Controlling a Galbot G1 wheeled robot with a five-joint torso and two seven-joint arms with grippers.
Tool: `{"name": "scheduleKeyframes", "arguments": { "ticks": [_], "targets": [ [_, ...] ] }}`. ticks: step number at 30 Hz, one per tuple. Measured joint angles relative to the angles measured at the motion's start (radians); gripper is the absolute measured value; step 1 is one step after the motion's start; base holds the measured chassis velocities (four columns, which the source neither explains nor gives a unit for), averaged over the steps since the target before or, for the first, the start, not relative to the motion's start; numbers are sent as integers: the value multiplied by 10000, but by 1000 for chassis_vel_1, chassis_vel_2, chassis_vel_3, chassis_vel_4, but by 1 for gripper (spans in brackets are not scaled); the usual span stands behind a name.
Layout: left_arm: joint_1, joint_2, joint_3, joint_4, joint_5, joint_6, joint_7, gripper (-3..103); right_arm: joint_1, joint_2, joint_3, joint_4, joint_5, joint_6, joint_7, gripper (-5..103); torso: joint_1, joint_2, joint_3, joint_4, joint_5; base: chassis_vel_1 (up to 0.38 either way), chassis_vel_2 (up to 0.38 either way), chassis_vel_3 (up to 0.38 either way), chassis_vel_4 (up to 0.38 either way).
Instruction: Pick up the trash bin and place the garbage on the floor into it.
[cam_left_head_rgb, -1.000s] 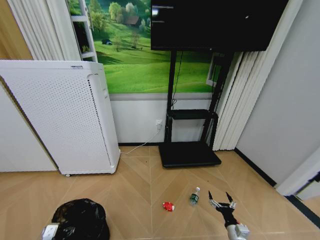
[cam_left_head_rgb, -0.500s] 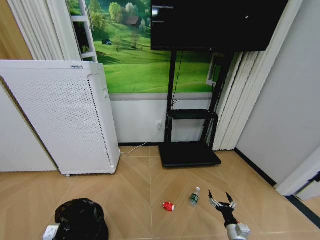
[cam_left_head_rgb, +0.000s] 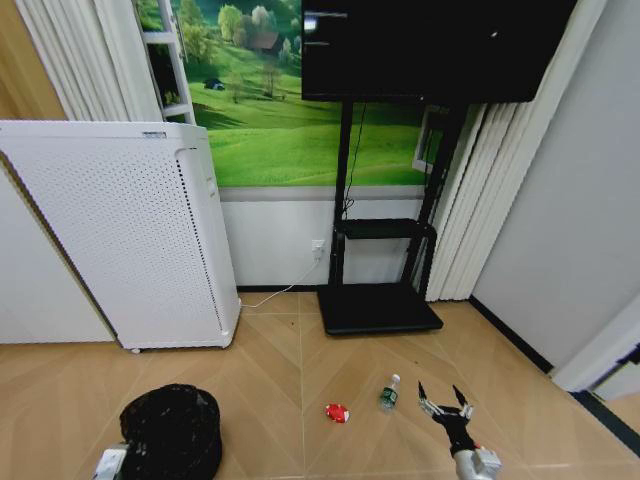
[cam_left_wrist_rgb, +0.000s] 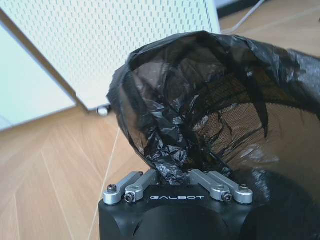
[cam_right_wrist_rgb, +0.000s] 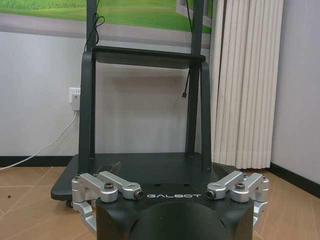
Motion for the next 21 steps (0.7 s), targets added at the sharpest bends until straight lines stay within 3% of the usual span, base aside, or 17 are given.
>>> {"name": "scheduleKeyframes", "arguments": {
  "ticks": [6,15,19,21],
  "targets": [
    [-317,-146,-47,-490,92,-96,-178,7,44,31,6,-26,-181,8,5,100,0,0,0,0,0,0,0,0,0],
    [-814,32,-297,-1371,72,-253,-56,7,34,67,-14,-11,-329,11,30,100,1,0,1,-1,-2,0,0,0,0],
    [-880,152,-429,-2030,132,-426,52,7,-1,70,10,-9,-356,11,35,100,1,0,1,1,2,0,0,0,0],
    [-966,227,-475,-2504,202,-788,236,7,-17,81,11,-10,-391,11,38,100,1,-1,1,1,3,0,0,0,0]
  ]
}}
